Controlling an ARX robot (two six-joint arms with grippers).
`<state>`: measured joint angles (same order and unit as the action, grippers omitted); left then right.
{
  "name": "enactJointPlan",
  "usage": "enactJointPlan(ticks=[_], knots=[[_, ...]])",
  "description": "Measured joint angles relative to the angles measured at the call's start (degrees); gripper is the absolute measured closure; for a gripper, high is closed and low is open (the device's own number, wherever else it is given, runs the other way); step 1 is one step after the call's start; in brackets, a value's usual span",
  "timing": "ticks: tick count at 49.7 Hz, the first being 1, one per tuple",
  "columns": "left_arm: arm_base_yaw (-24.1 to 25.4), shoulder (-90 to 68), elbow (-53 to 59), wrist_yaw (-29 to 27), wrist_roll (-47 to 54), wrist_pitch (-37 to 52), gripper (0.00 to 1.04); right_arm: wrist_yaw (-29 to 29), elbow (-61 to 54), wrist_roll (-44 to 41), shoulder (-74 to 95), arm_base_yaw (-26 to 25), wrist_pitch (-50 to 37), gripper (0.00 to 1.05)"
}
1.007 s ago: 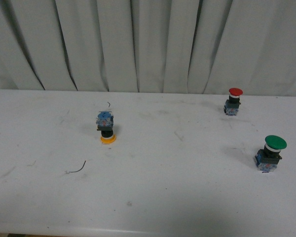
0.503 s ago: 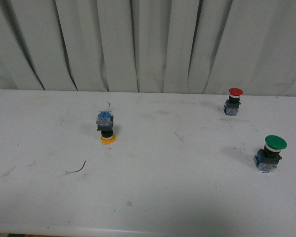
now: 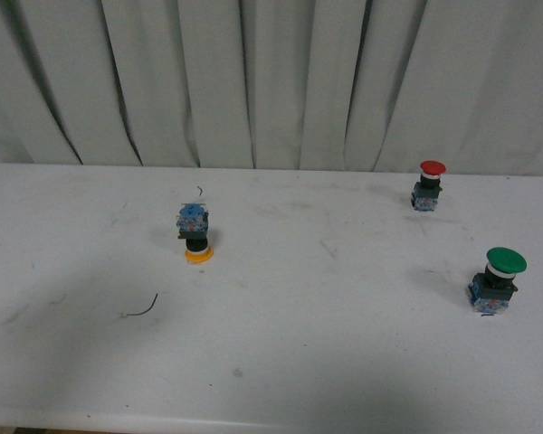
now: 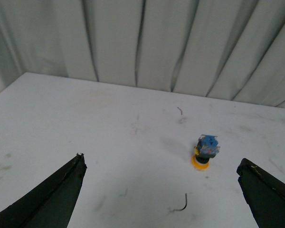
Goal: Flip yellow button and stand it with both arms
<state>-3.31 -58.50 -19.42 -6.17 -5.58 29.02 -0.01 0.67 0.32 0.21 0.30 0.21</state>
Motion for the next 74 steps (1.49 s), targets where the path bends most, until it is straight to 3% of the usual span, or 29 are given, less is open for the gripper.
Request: enactJointPlan(ticks=[5, 12, 13, 22, 31, 46, 57, 74], knots=[[-1.9, -12.5, -7.5, 0.5, 0.1, 2.8, 0.07, 0.0, 0.0, 0.0, 0.0, 0.0, 0.0, 0.07], [-4.6, -29.0, -19.8, -0.1, 0.0, -1.2, 0.07, 0.0, 0.0, 0.0, 0.0, 0.0, 0.0, 0.07], [-5.9, -36.7, -26.4, 0.4, 0.0, -4.9, 0.07, 0.0, 0.0, 0.0, 0.0, 0.0, 0.0, 0.07], [-8.2, -53.3, -45.4, 0.0, -0.2, -14.8, 0.07, 0.0, 0.0, 0.0, 0.0, 0.0, 0.0, 0.07], [-8.7, -59.8, -55.4, 1.0, -0.5, -21.9, 0.07, 0.0, 0.0, 0.0, 0.0, 0.0, 0.0, 0.07], [-7.7, -65.5, -64.1, 3.7, -4.9, -33.2, 0.07, 0.0, 0.0, 0.0, 0.0, 0.0, 0.0, 0.07], [-9.1, -66.3, -64.2, 6.0, -2.7, -35.2, 0.07, 0.0, 0.0, 0.0, 0.0, 0.0, 0.0, 0.07], [-9.8, -69.8, -67.1, 4.2, 0.1, -35.0, 0.07, 0.0, 0.0, 0.0, 0.0, 0.0, 0.0, 0.07]])
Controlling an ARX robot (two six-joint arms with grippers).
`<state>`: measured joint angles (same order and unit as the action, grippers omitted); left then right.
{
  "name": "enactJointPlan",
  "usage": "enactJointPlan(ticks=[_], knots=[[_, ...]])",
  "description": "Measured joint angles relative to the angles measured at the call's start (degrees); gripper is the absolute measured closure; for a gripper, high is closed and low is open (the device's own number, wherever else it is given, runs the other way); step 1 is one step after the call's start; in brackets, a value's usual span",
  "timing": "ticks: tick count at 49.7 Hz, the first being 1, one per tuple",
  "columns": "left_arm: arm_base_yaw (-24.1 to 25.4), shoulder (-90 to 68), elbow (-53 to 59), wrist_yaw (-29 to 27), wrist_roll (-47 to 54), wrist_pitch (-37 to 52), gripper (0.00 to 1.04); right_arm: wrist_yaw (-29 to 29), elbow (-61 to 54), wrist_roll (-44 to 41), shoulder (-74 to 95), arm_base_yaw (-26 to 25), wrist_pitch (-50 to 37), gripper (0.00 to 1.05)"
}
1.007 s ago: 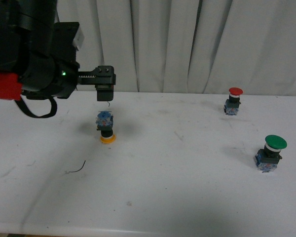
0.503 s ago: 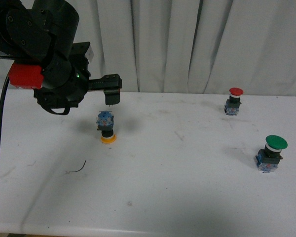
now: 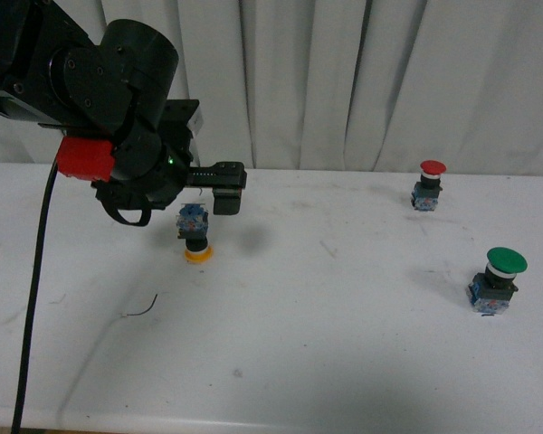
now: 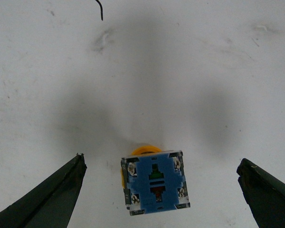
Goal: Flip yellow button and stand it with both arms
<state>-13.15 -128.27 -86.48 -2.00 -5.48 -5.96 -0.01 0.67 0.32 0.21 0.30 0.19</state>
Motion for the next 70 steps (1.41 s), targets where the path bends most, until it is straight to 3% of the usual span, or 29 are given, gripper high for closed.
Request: enactJointPlan(ticks=[16, 33, 50, 63, 70], knots=[[0.2, -1.3, -0.6, -0.3, 1.0, -1.7, 0.08, 0.0, 0.0, 0.0, 0.0, 0.0, 0.0, 0.07], [0.0, -1.7, -1.1, -0.3, 1.0, -1.9, 0.7, 0.0, 0.0, 0.0, 0.0, 0.0, 0.0, 0.07], [-1.7, 3.7, 3.1, 0.7, 1.0, 0.2, 0.72, 0.0, 0.0, 0.0, 0.0, 0.0, 0.0, 0.07], [-6.5, 33.0, 22.4, 1.4, 3.0, 9.5, 0.73, 0.0, 0.0, 0.0, 0.0, 0.0, 0.0, 0.07], [-5.9, 46.9, 34.1, 2.5, 2.8, 9.9, 0.73, 0.0, 0.0, 0.0, 0.0, 0.0, 0.0, 0.07]])
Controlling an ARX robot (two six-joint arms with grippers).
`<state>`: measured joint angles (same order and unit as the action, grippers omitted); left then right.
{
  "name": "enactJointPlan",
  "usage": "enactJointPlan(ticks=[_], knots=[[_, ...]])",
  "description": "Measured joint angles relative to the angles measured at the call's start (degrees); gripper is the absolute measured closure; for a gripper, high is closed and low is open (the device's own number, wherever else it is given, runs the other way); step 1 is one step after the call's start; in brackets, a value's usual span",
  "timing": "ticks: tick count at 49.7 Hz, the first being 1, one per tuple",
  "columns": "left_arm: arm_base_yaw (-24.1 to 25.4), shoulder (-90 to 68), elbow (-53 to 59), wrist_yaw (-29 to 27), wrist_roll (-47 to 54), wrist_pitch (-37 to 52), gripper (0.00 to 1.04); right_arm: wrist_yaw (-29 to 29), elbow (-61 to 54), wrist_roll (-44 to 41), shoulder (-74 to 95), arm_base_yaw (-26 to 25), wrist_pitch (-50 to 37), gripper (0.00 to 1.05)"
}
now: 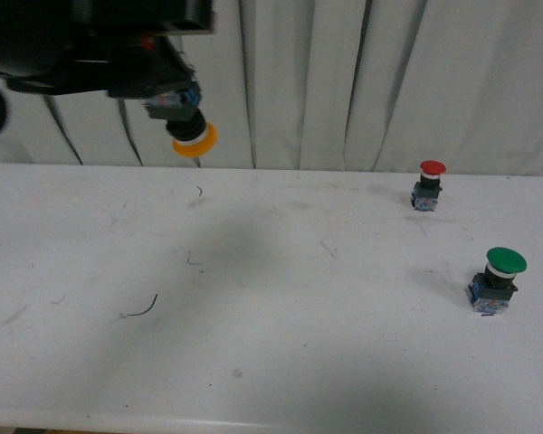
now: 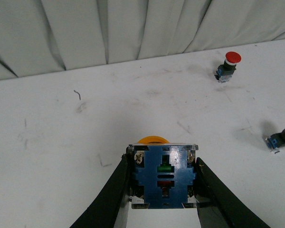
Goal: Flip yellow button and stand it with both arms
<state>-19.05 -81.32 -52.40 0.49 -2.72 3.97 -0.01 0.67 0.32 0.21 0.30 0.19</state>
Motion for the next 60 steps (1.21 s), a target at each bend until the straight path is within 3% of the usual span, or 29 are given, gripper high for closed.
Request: enactJointPlan(ticks=[10, 23, 33, 38, 48, 60], knots=[[1.4, 12.4, 8.2, 3.8, -3.4, -0.1, 0.73, 0.0, 0.0, 0.0, 0.0, 0.0, 0.0, 0.07], [4.9, 18.1, 13.9, 18.3, -13.5, 5.6, 0.73, 0.0, 0.0, 0.0, 0.0, 0.0, 0.0, 0.07], [6.8, 17.2, 20.3, 31.1, -24.6, 18.1, 0.73, 0.0, 0.0, 0.0, 0.0, 0.0, 0.0, 0.07], [8.5, 14.0, 22.8, 37.6, -31.5, 29.1, 0.73, 0.0, 0.0, 0.0, 0.0, 0.0, 0.0, 0.07], [10.8, 6.5, 27.2, 39.8, -48.4, 52.6, 0.73, 0.0, 0.0, 0.0, 0.0, 0.0, 0.0, 0.07], [7.7, 4.4, 29.2, 36.5, -61.2, 68.1, 0.73, 0.0, 0.0, 0.0, 0.0, 0.0, 0.0, 0.07]])
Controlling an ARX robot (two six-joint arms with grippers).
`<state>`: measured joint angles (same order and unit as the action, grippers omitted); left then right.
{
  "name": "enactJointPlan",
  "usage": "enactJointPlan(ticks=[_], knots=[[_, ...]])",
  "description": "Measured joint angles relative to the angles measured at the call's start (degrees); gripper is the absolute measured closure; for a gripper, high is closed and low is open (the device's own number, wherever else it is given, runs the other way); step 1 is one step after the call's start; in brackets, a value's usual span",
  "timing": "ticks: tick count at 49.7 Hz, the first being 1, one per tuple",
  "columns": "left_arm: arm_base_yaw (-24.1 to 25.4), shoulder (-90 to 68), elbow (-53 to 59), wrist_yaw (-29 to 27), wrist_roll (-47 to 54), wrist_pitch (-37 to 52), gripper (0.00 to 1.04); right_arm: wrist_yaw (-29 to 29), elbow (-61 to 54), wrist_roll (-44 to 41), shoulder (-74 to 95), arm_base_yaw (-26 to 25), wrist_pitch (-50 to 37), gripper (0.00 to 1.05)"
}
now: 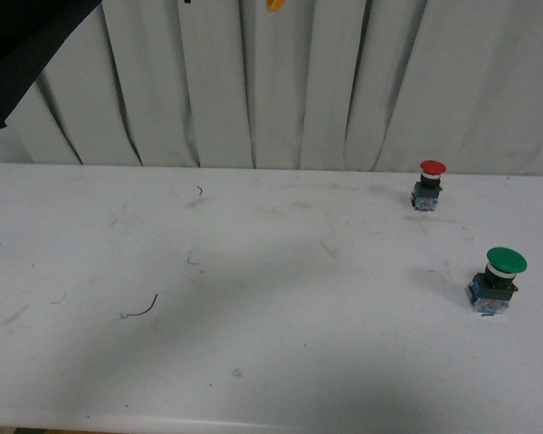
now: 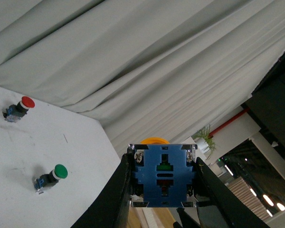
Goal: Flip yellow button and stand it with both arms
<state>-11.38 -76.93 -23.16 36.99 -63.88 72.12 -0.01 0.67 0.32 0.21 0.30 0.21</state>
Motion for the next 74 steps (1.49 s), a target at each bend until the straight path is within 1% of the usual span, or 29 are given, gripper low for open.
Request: enactJointPlan(ticks=[4, 11, 24, 26, 28, 29, 30, 31, 32, 33, 34, 35, 36, 39, 41, 42, 44, 45, 48, 56, 59, 64, 71, 74], knots=[[-1.1, -0.3, 0.1, -1.2, -1.1, 0.0, 0.73, 0.0, 0.0, 0.0, 0.0, 0.0, 0.0, 0.07], [-2.8, -1.5, 0.1, -1.4, -1.7, 0.1, 0.73, 0.0, 0.0, 0.0, 0.0, 0.0, 0.0, 0.07], [-3.5, -1.9, 0.0, -2.1, -1.6, -1.3, 0.74, 0.0, 0.0, 0.0, 0.0, 0.0, 0.0, 0.07], [-3.8, -2.1, 0.0, -2.1, -1.6, -1.3, 0.74, 0.8, 0.0, 0.2, 0.2, -0.4, -0.5, 0.07], [-3.9, -2.1, -0.2, -2.1, -1.4, -1.6, 0.74, 4.6, 0.0, 0.5, 2.8, -2.1, -5.0, 0.07], [-4.0, -2.3, -0.2, -2.1, -1.4, -1.6, 0.74, 5.6, 0.0, 0.5, 3.9, -2.5, -6.9, 0.07], [-4.2, -2.4, -0.3, -2.1, -1.2, -1.6, 0.74, 7.1, 0.0, 0.6, 7.9, -3.6, -12.2, 0.07], [-4.2, -2.6, -0.5, -2.1, -1.2, -1.6, 0.74, 7.5, 0.0, 0.6, 9.4, -3.8, -13.8, 0.07], [-4.3, -2.6, -0.6, -2.1, -1.1, -1.8, 0.74, 8.3, 0.0, 0.7, 13.4, -4.2, -17.7, 0.07], [-4.6, -2.6, -0.7, -2.2, -0.9, -1.9, 0.74, 9.3, 0.1, 1.0, 19.7, -4.5, -23.8, 0.07], [-4.7, -2.7, -0.7, -2.2, -0.7, -2.0, 0.74, 9.4, 0.1, 1.1, 23.6, -4.5, -27.6, 0.07], [-4.8, -2.7, -0.7, -2.1, -0.6, -2.1, 0.74, 9.6, 0.2, 1.2, 25.5, -4.5, -29.4, 0.07], [-4.9, -2.7, -0.7, -2.3, -0.5, -2.3, 0.74, 10.0, 0.8, 1.5, 31.3, -4.5, -34.5, 0.07], [-4.8, -2.9, -0.9, -2.6, -0.2, -2.4, 0.74, 10.5, 4.6, 2.1, 46.4, -4.5, -48.4, 0.07], [-4.7, -2.9, -1.0, -2.6, -0.2, -2.4, 0.74, 11.0, 7.7, 2.9, 53.4, -4.5, -54.6, 0.07], [-4.8, -2.9, -1.0, -2.8, -0.2, -2.5, 0.74, 11.9, 10.4, 3.6, 58.2, -4.5, -58.7, 0.07], [-4.9, -2.8, -1.1, -3.0, -0.2, -2.7, 0.74, 13.1, 13.9, 4.8, 64.3, -4.4, -63.4, 0.07], [-5.0, -2.8, -1.1, -3.1, -0.2, -2.8, 0.74, 14.8, 16.5, 6.0, 68.5, -4.4, -66.0, 0.07], [-5.0, -2.8, -1.1, -3.5, -0.2, -3.0, 0.74, 17.5, 21.1, 8.9, 75.9, -4.4, -68.8, 0.07], [-5.1, -2.2, -1.1, -4.0, -0.2, -3.6, 0.74, 21.2, 31.7, 16.9, 90.4, -2.8, -67.2, 0.07], [-5.1, -2.0, -1.1, -4.0, -0.2, -3.7, 0.74, 21.9, 32.2, 18.3, 90.5, -2.1, -67.3, 0.07], [-5.1, -2.0, -1.1, -4.1, -0.2, -3.6, 0.74, 24.7, 32.5, 21.2, 88.8, 0.2, -68.6, 0.07], [-5.4, -2.3, -1.1, -4.3, -0.2, -3.1, 0.74, 30.0, 30.7, 27.6, 86.4, 3.3, -73.7, 0.07], [-5.4, -2.8, -1.1, -4.5, -0.2, -3.1, 0.74, 33.0, 29.0, 32.5, 85.2, 5.2, -74.2, 0.07]])
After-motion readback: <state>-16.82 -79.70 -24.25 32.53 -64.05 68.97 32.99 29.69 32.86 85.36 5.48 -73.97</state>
